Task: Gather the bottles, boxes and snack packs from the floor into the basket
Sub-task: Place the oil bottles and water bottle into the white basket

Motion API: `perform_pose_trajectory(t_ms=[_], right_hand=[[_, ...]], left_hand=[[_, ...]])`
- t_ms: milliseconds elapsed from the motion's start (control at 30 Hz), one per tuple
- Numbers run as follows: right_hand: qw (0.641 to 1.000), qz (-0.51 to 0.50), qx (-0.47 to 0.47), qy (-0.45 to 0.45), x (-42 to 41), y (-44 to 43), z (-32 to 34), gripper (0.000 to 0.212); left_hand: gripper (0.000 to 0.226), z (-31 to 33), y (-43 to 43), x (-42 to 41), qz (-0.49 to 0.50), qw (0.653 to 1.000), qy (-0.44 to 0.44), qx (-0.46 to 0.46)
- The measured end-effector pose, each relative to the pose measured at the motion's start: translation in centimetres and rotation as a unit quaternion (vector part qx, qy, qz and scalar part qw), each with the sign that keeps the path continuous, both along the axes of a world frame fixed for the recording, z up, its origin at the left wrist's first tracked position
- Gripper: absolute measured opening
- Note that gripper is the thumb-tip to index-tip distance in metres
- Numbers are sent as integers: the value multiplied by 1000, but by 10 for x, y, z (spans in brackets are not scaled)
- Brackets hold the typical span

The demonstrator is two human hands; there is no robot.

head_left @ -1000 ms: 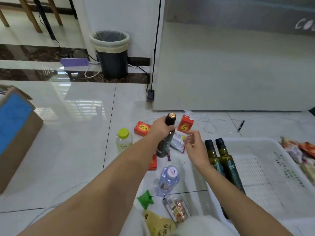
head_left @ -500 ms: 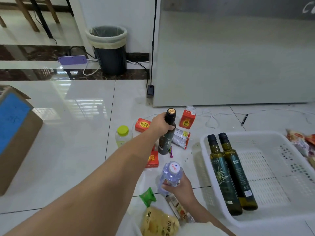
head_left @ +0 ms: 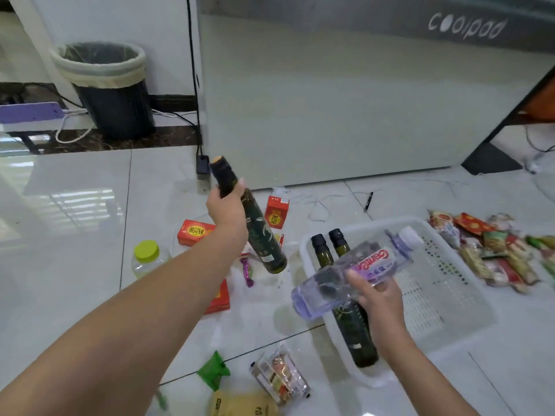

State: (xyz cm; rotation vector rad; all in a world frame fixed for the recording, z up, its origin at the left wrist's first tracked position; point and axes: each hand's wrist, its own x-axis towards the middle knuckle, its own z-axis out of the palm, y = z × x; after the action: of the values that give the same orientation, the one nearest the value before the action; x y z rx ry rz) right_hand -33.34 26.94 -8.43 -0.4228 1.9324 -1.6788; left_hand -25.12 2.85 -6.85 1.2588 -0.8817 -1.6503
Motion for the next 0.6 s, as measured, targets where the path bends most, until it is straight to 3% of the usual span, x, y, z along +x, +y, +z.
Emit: perform_pose_trajectory(t_ms=[133,300,433,533,600], right_hand=[[989,-140,-44,34,-77,26,24,55],[967,-248,-3,49,-163,54,2,47],[939,-327,20,-104,-203,68,-48,54],[916,-347,30,-198,-215,69,-82,47],[894,-361,42,-262,-220,68,-103,62]], left_hand=[[16,22,0,-20,23,998,51,5],[5,60,5,-50,-40,993,96,-55],[5,72,22,-89,-123,983,123,-63],[8,73,42,-135,-191,973,107,-68],[12,73,58,-167,-236,964,94,-82]])
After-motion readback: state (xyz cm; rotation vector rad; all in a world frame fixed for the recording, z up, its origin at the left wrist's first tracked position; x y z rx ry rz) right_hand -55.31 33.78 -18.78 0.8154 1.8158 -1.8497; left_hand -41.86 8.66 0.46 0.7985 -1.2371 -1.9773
